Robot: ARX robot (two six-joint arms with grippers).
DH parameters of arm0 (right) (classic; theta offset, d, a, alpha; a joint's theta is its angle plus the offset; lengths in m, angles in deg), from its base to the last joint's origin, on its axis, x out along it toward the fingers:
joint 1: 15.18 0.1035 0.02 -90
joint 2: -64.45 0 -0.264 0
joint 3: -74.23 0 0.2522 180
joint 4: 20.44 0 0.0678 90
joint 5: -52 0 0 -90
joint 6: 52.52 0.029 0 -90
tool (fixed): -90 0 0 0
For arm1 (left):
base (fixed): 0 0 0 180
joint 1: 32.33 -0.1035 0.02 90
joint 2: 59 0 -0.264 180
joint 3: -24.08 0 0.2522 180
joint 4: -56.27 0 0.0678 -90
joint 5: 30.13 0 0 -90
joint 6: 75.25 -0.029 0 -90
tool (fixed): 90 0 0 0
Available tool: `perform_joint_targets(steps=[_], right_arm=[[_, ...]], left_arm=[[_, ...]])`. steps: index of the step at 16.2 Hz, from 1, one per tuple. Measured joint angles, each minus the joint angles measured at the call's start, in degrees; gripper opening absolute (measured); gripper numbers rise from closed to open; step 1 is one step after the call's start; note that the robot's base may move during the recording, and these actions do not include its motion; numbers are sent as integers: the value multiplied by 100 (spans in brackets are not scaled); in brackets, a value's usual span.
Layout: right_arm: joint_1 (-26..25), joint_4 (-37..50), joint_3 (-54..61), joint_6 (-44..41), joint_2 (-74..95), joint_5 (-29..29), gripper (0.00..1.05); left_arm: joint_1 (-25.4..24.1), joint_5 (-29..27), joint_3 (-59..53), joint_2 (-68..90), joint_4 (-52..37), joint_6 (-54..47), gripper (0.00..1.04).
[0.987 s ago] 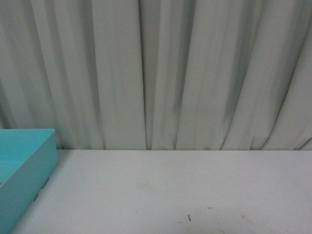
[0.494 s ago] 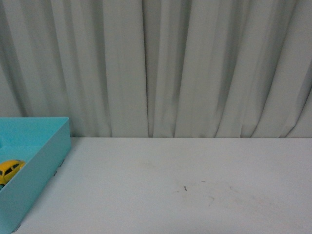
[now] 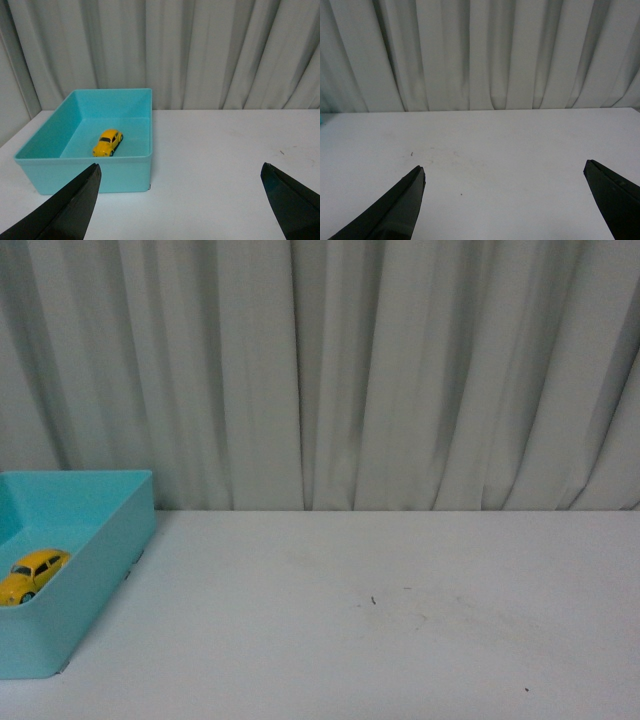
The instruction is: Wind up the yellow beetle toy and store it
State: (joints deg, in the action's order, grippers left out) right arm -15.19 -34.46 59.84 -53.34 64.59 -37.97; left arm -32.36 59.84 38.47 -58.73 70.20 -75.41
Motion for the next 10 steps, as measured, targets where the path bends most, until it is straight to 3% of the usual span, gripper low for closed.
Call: perform_joint_targets(steps=[10], right_arm=[[0,2,0,0,0,0,98]], left_arm=[[0,0,0,0,0,0,98]])
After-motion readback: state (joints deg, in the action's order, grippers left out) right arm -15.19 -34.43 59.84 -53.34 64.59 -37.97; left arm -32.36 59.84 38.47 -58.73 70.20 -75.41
